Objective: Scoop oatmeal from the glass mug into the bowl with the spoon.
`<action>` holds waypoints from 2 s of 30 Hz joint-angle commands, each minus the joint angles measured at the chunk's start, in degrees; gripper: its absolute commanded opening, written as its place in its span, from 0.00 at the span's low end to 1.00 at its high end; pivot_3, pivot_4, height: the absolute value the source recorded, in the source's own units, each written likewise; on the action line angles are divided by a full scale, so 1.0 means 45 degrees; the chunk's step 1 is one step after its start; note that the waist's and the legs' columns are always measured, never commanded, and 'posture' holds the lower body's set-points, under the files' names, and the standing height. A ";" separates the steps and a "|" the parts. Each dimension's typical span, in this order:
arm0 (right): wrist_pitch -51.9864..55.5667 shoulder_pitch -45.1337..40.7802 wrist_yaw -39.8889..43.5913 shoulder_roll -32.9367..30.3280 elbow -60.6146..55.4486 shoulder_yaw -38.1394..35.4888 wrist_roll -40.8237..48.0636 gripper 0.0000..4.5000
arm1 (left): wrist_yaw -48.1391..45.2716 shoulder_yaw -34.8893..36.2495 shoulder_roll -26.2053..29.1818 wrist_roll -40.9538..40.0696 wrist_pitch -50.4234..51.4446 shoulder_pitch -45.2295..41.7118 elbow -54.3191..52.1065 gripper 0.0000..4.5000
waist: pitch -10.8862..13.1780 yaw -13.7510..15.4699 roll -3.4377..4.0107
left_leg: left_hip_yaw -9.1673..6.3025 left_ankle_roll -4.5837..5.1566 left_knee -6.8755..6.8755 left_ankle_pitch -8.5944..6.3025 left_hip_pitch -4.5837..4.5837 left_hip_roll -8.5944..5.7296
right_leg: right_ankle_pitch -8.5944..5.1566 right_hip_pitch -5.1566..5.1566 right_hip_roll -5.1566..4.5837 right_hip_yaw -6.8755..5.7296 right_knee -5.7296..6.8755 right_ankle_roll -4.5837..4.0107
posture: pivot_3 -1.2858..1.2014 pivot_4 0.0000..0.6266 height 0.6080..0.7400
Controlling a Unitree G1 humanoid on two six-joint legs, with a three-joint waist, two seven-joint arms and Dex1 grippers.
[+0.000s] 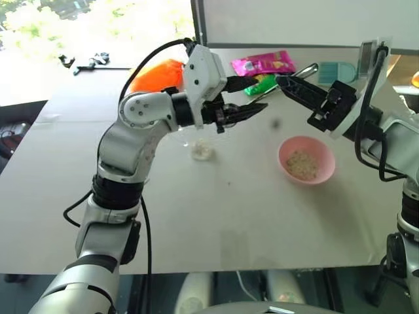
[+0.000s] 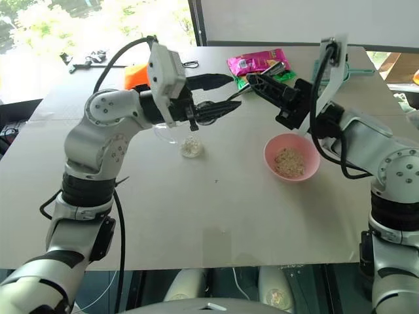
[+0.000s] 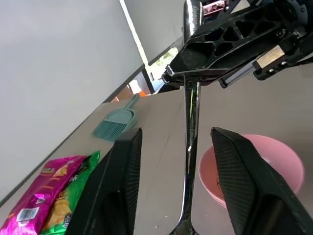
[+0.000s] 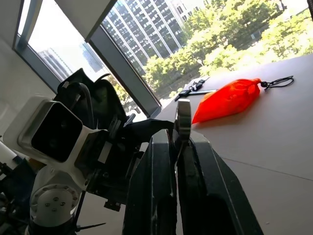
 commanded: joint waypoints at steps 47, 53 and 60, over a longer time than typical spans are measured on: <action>-0.0508 0.2087 0.0638 -0.0961 0.0861 -0.3572 -0.0705 0.00 | 0.6846 0.3040 -0.1406 0.1843 -0.1334 0.6713 0.0538 0.52 | 0.0024 0.0064 0.0007 | 0.0058 0.0000 -0.0079 0.0000 0.0030 0.0001 | 0.0000 -0.0013 -0.0022 0.0045 -0.0018 -0.0001 | 0.52 0.24 1.00; -0.0561 0.2085 0.0575 -0.0978 0.0747 -0.3560 -0.0667 0.00 | 0.6855 0.2898 -0.1617 0.2018 -0.1664 0.6575 0.0989 0.52 | 0.0024 0.0044 0.0008 | 0.0059 0.0000 -0.0079 0.0000 0.0031 0.0002 | 0.0000 -0.0015 -0.0021 0.0046 -0.0016 -0.0001 | 0.52 0.24 1.00; -0.0596 0.2231 0.0555 -0.0948 0.0587 -0.3538 -0.0745 0.00 | 0.7013 0.2973 -0.1791 0.1975 -0.1766 0.6313 0.1283 0.17 | 0.0024 0.0058 0.0008 | 0.0057 0.0000 -0.0080 0.0000 0.0030 0.0001 | 0.0000 -0.0015 -0.0022 0.0045 -0.0016 -0.0001 | 0.52 0.24 1.00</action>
